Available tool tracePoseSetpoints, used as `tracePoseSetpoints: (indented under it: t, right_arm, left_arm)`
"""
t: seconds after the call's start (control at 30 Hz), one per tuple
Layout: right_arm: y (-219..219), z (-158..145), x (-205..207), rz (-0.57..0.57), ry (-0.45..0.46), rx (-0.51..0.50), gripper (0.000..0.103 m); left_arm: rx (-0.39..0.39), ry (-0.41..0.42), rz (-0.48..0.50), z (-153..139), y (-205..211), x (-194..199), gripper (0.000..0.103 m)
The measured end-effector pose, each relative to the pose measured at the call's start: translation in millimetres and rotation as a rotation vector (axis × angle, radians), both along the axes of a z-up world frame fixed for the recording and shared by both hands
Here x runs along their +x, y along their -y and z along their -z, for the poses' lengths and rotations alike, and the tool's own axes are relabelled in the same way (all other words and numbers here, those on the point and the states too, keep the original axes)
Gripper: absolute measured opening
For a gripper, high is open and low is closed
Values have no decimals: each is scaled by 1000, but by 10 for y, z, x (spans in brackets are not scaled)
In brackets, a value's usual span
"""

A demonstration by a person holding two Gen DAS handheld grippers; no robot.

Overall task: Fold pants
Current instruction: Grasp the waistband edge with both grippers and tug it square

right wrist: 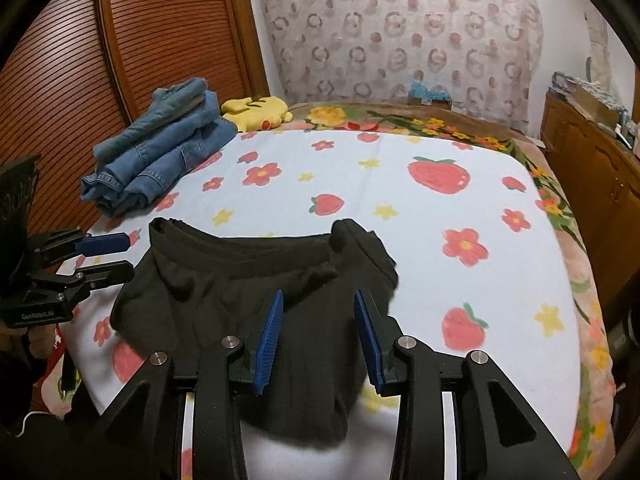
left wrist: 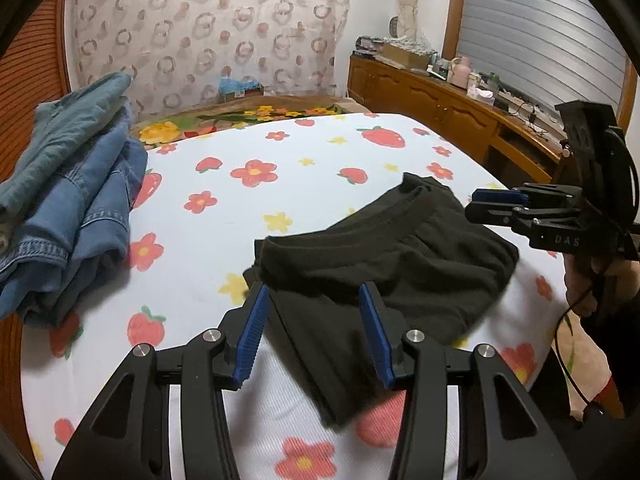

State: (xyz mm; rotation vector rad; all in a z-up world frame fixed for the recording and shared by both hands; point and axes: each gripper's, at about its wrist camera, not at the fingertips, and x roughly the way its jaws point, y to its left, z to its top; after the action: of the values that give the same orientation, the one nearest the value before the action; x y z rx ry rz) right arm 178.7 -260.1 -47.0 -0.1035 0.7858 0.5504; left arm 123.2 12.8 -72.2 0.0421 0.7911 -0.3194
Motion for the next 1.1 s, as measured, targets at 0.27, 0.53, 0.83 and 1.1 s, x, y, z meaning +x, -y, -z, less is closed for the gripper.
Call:
tracePoseSetpoints:
  t: [0.27, 0.53, 0.83, 1.1]
  right_arm:
    - [-161, 32, 246, -32, -16, -33, 39]
    - [-244, 138, 429, -86, -79, -59, 32]
    - [-146, -93, 397, -17, 52, 40, 11]
    - [-205, 82, 521, 25, -5, 0, 20]
  left_arm:
    - [-17, -32, 2, 81, -5, 259, 48]
    - [-71, -80, 3, 129, -72, 386, 21]
    - [-65, -29, -9, 44, -101, 332, 13]
    - [-50, -30, -59, 59, -154, 409, 13]
